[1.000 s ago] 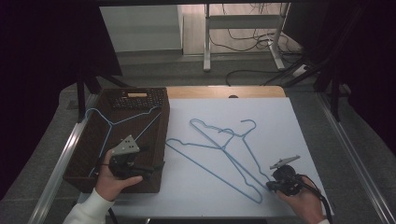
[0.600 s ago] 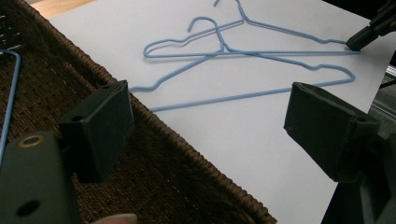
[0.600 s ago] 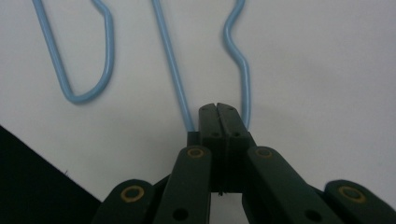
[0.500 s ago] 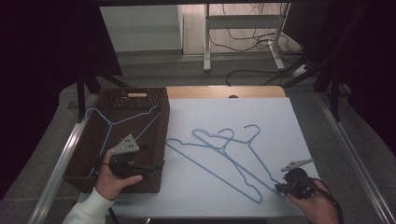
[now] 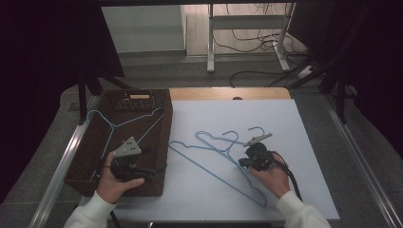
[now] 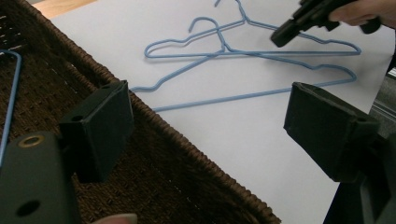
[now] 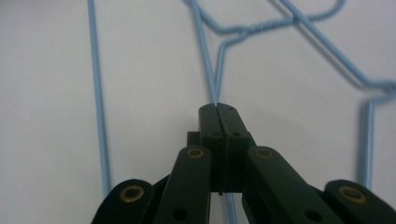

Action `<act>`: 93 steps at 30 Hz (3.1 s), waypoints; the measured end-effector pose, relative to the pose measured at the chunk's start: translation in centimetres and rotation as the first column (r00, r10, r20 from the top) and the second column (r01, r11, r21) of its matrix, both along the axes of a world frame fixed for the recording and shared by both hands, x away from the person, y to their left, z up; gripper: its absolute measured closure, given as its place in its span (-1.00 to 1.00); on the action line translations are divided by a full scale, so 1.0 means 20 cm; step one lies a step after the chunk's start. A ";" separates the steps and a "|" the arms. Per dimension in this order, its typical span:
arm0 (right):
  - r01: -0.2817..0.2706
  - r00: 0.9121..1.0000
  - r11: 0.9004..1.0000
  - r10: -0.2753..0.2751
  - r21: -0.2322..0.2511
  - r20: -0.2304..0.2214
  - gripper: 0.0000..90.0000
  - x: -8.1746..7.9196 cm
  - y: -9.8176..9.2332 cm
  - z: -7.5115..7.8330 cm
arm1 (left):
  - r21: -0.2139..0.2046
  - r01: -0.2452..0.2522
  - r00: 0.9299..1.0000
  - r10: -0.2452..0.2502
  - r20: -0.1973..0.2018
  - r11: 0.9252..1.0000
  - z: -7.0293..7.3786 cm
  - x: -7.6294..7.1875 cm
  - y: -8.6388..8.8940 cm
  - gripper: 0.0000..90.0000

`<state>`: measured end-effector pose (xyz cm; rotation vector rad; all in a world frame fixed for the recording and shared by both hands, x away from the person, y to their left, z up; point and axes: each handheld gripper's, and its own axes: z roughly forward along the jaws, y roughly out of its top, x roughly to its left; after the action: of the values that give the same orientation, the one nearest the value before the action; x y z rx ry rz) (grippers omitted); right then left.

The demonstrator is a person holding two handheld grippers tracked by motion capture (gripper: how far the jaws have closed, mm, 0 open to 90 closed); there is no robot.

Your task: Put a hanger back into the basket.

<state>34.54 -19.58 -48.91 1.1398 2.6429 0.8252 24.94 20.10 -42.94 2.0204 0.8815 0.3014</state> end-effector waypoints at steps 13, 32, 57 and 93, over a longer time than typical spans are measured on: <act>-0.009 1.000 0.999 0.010 0.038 -0.024 1.00 0.14 0.11 -0.07 | 0.007 -0.004 1.000 0.004 -0.005 1.000 -0.01 0.00 0.00 -0.65; 0.009 0.999 0.999 -0.007 0.046 -0.032 1.00 0.20 0.15 -0.10 | 0.011 -0.001 1.000 0.001 0.000 1.000 -0.01 0.00 0.00 -0.65; -0.170 0.968 0.980 0.185 0.100 -0.172 1.00 -0.03 0.21 -0.11 | 0.015 0.005 1.000 -0.005 -0.002 1.000 -0.01 0.00 -0.01 -0.65; 0.195 0.978 0.972 -0.183 0.128 -0.104 0.58 0.16 -0.01 -0.04 | 0.016 0.012 1.000 -0.012 0.001 1.000 -0.01 0.00 -0.02 -0.65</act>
<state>37.69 -19.69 -49.76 1.4719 2.5288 0.9504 24.98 19.79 -43.06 2.0390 0.8682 0.3033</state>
